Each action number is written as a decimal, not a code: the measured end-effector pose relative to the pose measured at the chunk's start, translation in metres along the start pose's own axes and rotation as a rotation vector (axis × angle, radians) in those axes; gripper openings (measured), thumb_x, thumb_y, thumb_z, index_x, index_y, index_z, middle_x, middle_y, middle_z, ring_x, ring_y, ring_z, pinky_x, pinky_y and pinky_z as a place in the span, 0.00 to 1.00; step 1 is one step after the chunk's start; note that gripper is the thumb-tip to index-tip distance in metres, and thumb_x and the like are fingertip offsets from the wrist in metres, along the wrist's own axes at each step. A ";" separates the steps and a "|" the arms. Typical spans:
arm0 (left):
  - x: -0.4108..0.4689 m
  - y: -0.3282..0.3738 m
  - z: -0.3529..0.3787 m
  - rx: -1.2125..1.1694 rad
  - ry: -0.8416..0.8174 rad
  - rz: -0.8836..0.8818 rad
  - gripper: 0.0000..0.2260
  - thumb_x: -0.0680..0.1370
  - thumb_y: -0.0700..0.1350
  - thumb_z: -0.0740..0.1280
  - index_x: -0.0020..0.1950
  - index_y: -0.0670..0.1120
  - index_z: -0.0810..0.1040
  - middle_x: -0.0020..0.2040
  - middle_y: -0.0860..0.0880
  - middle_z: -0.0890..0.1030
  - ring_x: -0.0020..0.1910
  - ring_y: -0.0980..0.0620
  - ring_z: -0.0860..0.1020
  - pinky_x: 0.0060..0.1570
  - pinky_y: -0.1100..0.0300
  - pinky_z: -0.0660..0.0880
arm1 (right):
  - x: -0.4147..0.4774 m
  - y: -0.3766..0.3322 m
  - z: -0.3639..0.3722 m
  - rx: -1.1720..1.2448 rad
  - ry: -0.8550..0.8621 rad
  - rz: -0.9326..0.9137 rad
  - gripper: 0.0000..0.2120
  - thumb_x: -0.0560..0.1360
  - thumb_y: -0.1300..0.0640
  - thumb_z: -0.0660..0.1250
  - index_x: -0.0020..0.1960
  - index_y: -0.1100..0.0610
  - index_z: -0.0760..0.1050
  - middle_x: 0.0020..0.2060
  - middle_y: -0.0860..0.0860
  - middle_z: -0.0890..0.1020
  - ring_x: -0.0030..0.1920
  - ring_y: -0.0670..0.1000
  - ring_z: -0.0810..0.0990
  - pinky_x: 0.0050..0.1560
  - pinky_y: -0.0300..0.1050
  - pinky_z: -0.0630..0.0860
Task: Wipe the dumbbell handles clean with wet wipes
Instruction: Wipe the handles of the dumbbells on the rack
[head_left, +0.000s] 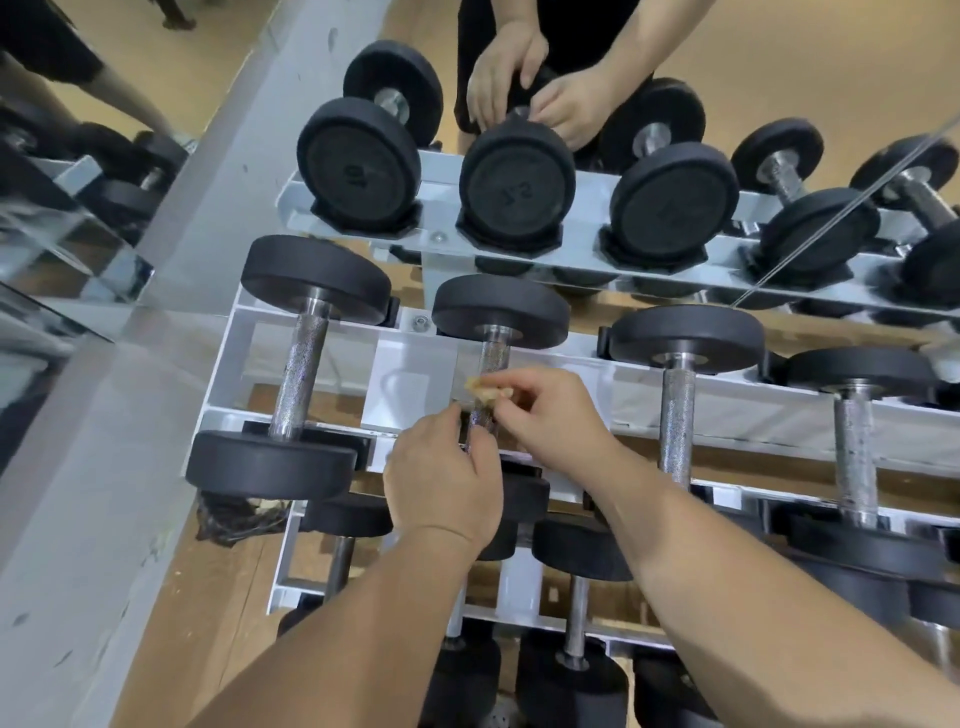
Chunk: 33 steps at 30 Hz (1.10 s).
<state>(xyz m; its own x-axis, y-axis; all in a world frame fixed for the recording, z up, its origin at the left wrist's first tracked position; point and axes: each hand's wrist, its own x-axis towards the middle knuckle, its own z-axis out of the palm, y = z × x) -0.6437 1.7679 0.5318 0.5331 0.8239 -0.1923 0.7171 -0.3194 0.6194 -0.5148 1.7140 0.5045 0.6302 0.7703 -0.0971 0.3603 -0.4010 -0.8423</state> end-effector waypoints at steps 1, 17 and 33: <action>0.000 0.000 0.000 0.004 -0.003 0.002 0.13 0.82 0.48 0.61 0.59 0.45 0.81 0.54 0.48 0.82 0.54 0.45 0.77 0.53 0.51 0.72 | 0.008 -0.001 -0.004 0.006 0.002 -0.001 0.12 0.76 0.59 0.69 0.56 0.47 0.84 0.33 0.41 0.82 0.33 0.44 0.77 0.37 0.36 0.75; 0.002 -0.006 0.003 -0.035 -0.003 0.011 0.17 0.80 0.48 0.59 0.65 0.46 0.79 0.57 0.47 0.82 0.57 0.45 0.77 0.58 0.50 0.72 | 0.020 0.008 -0.005 -0.381 -0.166 -0.457 0.07 0.74 0.57 0.74 0.52 0.53 0.84 0.42 0.48 0.77 0.40 0.47 0.76 0.40 0.49 0.78; 0.002 -0.012 0.004 -0.048 0.012 0.053 0.29 0.74 0.56 0.49 0.65 0.44 0.78 0.57 0.46 0.81 0.58 0.44 0.77 0.59 0.49 0.71 | 0.026 -0.003 -0.007 -0.539 -0.159 -0.557 0.07 0.75 0.60 0.69 0.50 0.54 0.84 0.35 0.52 0.79 0.37 0.56 0.79 0.36 0.48 0.77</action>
<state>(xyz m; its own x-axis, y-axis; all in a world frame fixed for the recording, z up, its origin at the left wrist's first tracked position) -0.6489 1.7717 0.5211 0.5643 0.8120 -0.1488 0.6652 -0.3404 0.6646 -0.4948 1.7314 0.5078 0.1680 0.9737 0.1541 0.9032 -0.0894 -0.4199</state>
